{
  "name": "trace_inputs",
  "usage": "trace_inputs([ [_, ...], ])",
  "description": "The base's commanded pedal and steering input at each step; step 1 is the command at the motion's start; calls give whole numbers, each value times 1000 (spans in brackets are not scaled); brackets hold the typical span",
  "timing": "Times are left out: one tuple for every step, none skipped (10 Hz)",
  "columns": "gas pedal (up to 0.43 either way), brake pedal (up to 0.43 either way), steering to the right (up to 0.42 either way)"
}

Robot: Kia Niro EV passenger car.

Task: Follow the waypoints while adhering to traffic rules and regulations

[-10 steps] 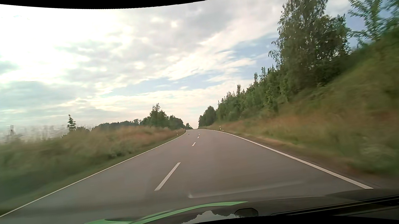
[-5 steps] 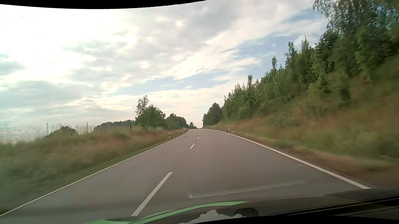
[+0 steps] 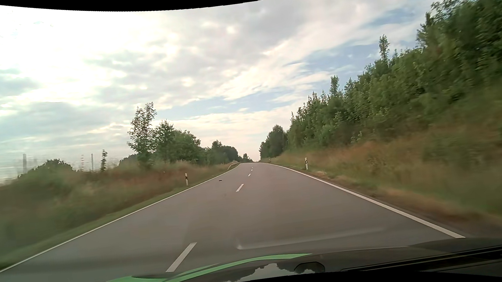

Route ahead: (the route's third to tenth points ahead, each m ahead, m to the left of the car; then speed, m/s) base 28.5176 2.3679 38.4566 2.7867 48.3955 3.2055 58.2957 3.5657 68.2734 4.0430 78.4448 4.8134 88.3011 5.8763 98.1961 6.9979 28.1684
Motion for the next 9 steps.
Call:
trace_inputs([
  [287,0,-11],
  [287,0,-11],
  [287,0,-11],
  [299,0,-11],
  [299,0,-11],
  [311,0,-11],
  [319,0,-10],
  [331,0,-10],
  [331,0,-10],
])
